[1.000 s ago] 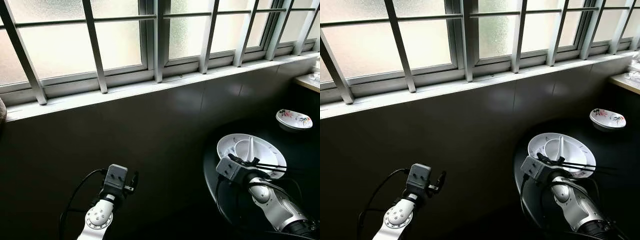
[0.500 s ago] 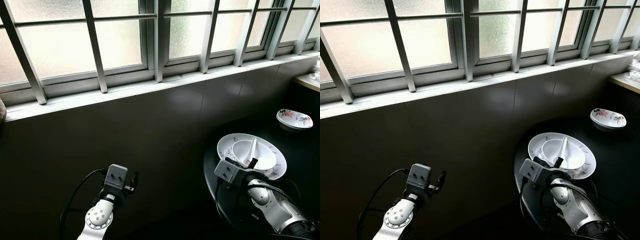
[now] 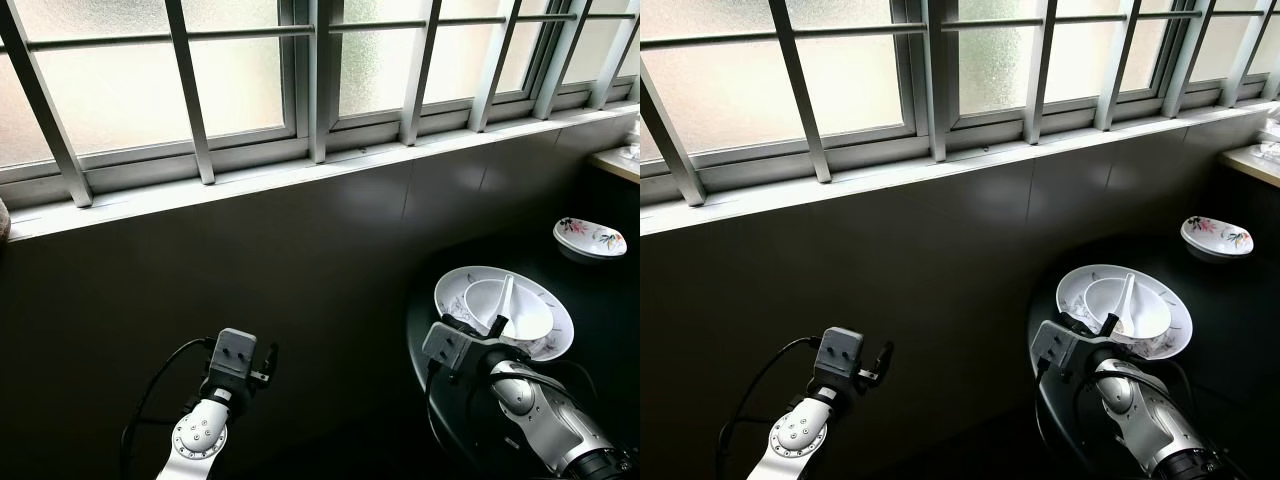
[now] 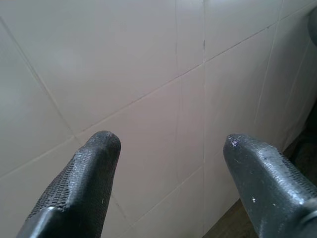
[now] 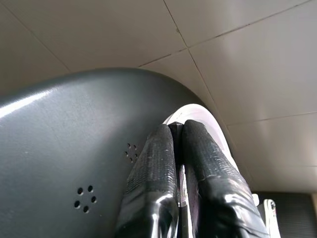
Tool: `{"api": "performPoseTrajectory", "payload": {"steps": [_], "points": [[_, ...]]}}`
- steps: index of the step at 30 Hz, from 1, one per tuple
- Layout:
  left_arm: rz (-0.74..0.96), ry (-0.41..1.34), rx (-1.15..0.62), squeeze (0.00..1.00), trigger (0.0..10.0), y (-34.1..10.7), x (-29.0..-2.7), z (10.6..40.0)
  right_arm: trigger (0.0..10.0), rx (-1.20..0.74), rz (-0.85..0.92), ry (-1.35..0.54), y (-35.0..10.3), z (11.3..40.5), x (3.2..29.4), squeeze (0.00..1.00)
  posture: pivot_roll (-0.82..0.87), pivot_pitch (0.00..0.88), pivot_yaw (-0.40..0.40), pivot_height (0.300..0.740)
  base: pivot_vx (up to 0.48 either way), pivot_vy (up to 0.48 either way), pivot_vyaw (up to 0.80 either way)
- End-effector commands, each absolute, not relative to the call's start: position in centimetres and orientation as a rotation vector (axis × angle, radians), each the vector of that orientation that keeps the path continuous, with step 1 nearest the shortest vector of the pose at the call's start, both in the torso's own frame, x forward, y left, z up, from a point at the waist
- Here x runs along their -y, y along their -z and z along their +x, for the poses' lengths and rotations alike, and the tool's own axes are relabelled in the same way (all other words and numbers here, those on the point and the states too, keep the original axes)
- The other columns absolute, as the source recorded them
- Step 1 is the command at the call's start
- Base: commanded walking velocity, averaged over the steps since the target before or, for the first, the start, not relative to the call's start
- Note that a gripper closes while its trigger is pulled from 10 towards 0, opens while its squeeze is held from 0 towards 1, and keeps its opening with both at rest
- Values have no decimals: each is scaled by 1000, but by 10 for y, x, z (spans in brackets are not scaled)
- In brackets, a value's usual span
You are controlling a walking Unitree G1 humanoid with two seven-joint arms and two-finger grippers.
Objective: Kitchen organization
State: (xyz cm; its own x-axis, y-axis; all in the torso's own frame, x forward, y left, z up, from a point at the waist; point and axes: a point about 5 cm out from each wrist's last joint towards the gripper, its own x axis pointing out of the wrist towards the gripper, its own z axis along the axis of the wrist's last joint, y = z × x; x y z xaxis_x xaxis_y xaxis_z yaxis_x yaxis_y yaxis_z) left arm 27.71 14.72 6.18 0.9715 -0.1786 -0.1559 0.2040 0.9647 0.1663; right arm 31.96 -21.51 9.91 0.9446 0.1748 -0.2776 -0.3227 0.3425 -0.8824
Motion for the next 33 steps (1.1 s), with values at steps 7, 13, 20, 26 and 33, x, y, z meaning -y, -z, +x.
{"api": "performPoseTrajectory", "payload": {"steps": [7,13,20,26,33], "points": [[169,186,-130,0,10000,-63,-146,277,0,-67,-1345,-283,-114,323,211,0,-40,0,-7,740,0,0,0],[163,186,-130,0,10000,-63,-146,277,0,-66,-1356,-278,-112,322,207,0,-41,0,-8,740,0,0,0],[156,187,-129,0,10000,-63,-146,277,0,-63,-1362,-262,-111,320,204,0,-44,0,-6,740,0,0,0],[153,187,-129,0,10000,-63,-146,277,10000,-55,-1348,-203,-119,324,205,0,-45,0,-6,740,0,0,0],[146,186,-129,0,10000,-63,-146,277,10000,-10,-1396,-167,-129,327,203,0,-44,0,-8,740,0,0,0]]}}
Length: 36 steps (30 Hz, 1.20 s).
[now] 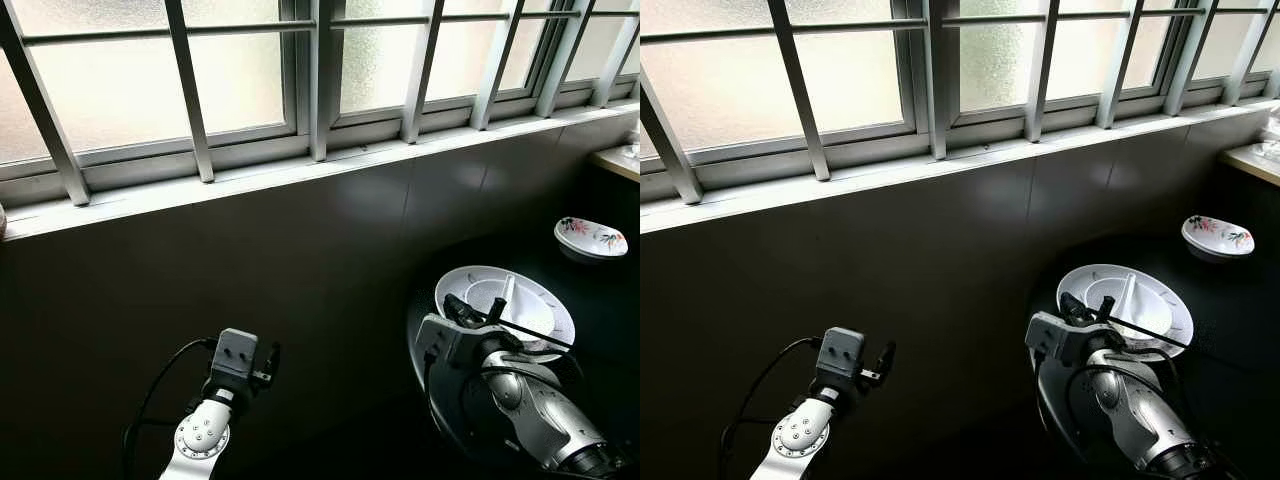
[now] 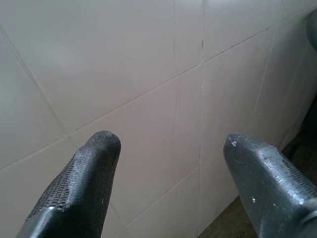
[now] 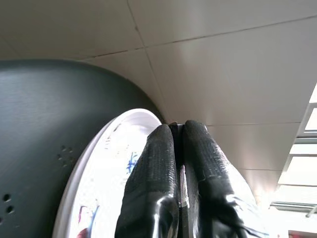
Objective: Kitchen organization
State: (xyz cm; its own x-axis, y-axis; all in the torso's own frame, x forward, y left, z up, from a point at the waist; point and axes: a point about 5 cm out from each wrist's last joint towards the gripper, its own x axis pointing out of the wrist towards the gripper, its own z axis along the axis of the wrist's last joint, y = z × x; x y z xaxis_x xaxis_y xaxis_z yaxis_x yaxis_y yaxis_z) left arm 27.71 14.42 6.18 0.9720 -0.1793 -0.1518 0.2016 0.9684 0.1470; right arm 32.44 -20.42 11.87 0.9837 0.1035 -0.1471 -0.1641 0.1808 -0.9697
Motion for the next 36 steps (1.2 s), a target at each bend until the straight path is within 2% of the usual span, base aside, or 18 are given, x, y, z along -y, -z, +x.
{"api": "performPoseTrajectory", "payload": {"steps": [1,20,36], "points": [[145,186,-129,0,10000,-63,-145,277,10000,-8,-1396,-164,-130,327,202,0,-45,0,-8,740,0,0,0],[107,181,-98,0,10000,-66,-145,276,10000,87,-1359,-171,-140,328,187,0,-44,0,-13,740,0,0,0],[103,190,-93,0,10000,-65,-144,277,10000,96,-1336,-175,-141,329,182,0,-39,0,-16,740,-15,428,456]]}}
